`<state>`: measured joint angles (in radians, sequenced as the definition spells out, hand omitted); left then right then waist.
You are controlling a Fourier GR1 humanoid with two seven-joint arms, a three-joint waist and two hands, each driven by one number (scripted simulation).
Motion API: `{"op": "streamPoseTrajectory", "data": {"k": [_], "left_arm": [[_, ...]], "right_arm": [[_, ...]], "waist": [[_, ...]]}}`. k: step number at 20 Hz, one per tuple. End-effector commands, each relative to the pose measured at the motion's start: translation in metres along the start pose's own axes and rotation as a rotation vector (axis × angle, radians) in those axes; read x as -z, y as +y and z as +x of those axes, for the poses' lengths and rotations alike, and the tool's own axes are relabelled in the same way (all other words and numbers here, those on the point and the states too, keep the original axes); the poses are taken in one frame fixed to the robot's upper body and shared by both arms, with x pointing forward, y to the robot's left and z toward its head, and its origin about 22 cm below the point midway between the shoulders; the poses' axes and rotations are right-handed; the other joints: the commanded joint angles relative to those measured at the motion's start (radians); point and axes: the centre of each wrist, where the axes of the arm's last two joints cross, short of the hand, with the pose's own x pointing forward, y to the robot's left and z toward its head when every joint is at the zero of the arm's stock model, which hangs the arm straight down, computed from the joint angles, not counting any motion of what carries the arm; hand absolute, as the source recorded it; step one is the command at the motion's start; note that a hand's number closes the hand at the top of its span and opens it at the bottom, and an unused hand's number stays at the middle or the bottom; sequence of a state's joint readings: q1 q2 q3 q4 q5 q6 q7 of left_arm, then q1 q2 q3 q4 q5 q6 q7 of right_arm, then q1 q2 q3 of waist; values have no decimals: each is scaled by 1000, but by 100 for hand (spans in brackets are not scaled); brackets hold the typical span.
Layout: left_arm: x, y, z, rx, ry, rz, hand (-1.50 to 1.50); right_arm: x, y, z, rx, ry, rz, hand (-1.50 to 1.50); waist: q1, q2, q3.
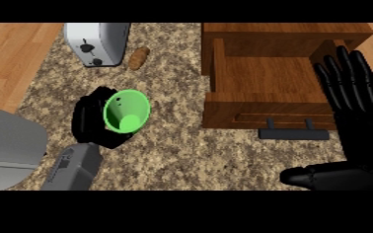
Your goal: Pick up the cup, place it into the drawer and close the drawer
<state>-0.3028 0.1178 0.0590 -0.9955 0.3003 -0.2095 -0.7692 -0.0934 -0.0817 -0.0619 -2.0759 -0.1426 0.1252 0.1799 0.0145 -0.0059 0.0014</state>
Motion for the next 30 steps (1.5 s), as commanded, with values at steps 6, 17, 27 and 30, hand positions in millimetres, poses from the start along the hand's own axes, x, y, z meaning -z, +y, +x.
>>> {"op": "streamPoseTrajectory", "data": {"k": [6, 17, 27, 30], "left_arm": [[66, -61, 62, -60, -22, -58, 150], [126, -157, 102, -21, -70, -112, 150], [174, -173, 96, 67, -10, -157, 150], [191, -207, 113, 87, 0, -159, 150]], "right_arm": [[-5, -3, 35, -21, -10, 4, -150], [0, -7, -4, -14, -14, 0, -150], [-9, -8, 8, 1, 3, -7, -150], [3, -6, -4, 1, -2, -5, -150]], "waist": [[-16, 2, -1], [-20, 5, -1], [-24, 7, -1], [-23, 7, -1]]}}
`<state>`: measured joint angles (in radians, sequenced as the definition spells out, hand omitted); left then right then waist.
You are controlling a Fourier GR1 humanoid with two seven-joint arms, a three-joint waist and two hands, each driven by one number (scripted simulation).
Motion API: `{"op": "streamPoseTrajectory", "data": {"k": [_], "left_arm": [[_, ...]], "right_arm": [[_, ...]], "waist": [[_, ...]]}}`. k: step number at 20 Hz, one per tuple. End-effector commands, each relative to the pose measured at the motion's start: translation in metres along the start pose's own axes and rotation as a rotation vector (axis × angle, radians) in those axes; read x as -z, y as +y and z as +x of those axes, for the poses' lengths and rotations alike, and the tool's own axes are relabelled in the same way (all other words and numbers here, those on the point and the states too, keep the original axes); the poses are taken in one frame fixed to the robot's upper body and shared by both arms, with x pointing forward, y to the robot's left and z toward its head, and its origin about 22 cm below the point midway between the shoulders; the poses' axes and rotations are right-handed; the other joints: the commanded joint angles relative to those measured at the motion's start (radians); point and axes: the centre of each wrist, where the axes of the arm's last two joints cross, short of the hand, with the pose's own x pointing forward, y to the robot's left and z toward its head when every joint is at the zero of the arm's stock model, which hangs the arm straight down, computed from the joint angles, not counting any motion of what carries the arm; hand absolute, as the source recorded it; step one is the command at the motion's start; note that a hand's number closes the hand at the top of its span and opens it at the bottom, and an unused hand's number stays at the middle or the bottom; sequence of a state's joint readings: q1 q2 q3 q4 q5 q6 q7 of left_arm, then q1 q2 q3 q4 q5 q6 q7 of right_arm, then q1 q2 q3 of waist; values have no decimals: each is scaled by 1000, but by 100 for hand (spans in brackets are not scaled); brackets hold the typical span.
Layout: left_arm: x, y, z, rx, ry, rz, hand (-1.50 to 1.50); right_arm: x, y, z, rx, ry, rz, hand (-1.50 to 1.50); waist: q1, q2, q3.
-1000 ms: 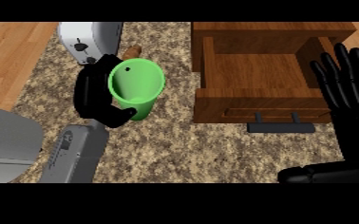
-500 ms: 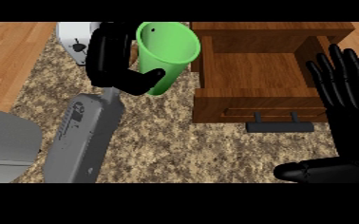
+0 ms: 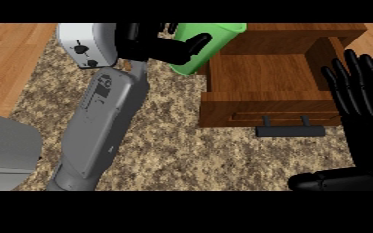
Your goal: Pick up the cup, place it into the drawer and close the drawer
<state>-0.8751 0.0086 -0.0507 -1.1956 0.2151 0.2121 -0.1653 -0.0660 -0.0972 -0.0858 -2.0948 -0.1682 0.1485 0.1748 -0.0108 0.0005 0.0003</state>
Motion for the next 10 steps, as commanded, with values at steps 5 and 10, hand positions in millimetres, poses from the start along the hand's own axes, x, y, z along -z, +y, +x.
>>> {"op": "streamPoseTrajectory", "data": {"k": [5, 10], "left_arm": [[27, -29, -17, 59, 78, -6, 150], [30, -39, -39, 77, 93, 2, 150]], "right_arm": [[11, 2, -4, 0, 8, 7, -150], [4, 5, -13, 4, -4, 35, -150]], "waist": [[-6, 3, 0], [-25, 8, 0]]}}
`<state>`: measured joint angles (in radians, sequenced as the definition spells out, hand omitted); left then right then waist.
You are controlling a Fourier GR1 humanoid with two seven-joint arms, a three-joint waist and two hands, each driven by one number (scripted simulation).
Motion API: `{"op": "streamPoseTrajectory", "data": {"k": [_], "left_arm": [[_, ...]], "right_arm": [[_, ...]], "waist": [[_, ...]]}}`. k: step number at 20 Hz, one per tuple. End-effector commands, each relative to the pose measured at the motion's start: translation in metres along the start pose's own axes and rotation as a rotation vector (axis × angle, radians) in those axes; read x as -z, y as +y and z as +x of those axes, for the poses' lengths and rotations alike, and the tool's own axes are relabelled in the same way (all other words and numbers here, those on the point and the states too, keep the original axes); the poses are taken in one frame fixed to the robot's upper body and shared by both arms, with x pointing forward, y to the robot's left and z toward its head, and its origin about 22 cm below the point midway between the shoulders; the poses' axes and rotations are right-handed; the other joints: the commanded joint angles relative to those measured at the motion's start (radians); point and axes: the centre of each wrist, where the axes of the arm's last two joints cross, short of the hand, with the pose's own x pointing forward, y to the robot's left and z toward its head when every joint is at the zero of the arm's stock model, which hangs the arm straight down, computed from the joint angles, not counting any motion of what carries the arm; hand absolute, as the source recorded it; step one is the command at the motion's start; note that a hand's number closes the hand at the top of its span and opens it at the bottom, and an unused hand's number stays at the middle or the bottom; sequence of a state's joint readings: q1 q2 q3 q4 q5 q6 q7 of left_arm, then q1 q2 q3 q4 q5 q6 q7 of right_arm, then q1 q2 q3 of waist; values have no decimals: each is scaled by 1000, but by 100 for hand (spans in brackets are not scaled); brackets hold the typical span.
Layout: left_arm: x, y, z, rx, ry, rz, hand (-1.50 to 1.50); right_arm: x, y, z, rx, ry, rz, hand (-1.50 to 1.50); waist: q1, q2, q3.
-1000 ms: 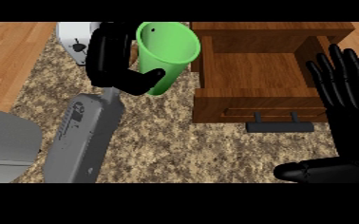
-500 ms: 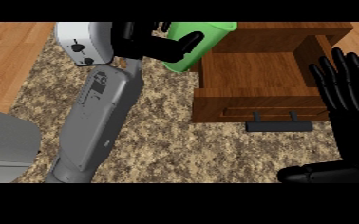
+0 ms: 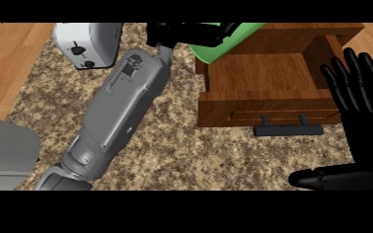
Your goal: Pick up the cup, place it into the drawer and close the drawer
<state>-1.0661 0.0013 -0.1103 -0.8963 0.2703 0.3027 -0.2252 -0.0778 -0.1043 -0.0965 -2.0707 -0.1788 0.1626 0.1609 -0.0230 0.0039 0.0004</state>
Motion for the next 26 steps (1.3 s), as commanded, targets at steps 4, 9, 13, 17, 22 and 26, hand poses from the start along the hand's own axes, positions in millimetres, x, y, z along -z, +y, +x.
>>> {"op": "streamPoseTrajectory", "data": {"k": [4, 9, 13, 17, 22, 26], "left_arm": [[2, -28, -20, 68, 35, 29, 150], [23, -25, -18, 66, 98, -3, 150], [9, -33, -32, 107, 111, -7, 150], [5, -33, -42, 166, 127, -38, 150], [15, -38, -35, 215, 148, -39, 150], [7, -37, -46, 331, 155, -60, 150]], "right_arm": [[4, -6, -9, -3, 10, 19, -150], [14, 1, -2, -7, -25, 16, -150], [-1, 21, -14, 26, -15, 20, -150], [13, 1, -20, 2, -24, 32, -150], [15, 12, -10, 31, -30, 52, -150], [18, 4, -15, 25, -31, 72, -150]], "waist": [[-26, 4, 1], [-21, 7, 0], [-37, 6, 1], [-54, 13, 1], [-79, 18, 1], [-85, 22, 2]]}}
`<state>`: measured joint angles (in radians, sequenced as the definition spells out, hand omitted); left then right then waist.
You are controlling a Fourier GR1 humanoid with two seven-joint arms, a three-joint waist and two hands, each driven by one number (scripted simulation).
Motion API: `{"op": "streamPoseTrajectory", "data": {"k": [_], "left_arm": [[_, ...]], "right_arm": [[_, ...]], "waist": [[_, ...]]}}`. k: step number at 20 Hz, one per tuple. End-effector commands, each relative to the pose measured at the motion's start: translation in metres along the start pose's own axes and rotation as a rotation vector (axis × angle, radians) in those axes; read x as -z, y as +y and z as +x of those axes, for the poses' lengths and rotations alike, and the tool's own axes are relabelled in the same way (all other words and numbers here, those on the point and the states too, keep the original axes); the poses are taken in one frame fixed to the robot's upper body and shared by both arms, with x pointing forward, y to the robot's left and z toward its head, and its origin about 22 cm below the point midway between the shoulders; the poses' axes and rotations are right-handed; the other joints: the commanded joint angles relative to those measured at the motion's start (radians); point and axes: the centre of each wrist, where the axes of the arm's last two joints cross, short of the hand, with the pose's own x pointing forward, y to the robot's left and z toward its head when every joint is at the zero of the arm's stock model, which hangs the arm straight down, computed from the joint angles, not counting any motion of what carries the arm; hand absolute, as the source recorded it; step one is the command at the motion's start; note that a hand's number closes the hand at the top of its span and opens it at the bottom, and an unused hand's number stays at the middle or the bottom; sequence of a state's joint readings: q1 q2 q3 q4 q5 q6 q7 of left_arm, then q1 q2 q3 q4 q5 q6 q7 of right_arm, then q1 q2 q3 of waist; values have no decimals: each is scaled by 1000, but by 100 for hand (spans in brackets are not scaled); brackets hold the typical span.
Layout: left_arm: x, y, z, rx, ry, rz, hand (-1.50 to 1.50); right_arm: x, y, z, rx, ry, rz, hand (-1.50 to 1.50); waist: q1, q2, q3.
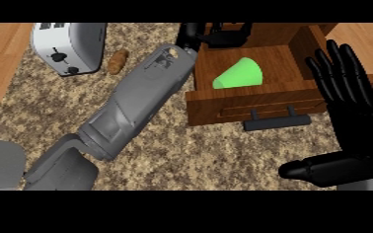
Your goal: Pick up the cup, place it into the drawer and close the drawer
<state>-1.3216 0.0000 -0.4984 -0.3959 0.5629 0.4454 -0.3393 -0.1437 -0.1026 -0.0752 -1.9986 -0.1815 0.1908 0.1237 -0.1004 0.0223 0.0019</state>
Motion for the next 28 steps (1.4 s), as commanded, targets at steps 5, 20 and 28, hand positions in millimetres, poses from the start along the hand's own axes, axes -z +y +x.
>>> {"op": "streamPoseTrajectory", "data": {"k": [5, 20, 28], "left_arm": [[-4, -3, -8, 79, 6, 16, -150], [3, -4, 25, -306, -113, -8, -150], [-11, 49, 11, -361, -109, 99, -150]], "right_arm": [[-1, 4, -1, 30, -17, 23, -150], [-12, -24, 18, 106, -6, 28, -150], [-26, -25, 34, -137, 40, 203, 150]], "waist": [[-29, 9, 0], [76, -20, -2], [114, -32, -3]]}}
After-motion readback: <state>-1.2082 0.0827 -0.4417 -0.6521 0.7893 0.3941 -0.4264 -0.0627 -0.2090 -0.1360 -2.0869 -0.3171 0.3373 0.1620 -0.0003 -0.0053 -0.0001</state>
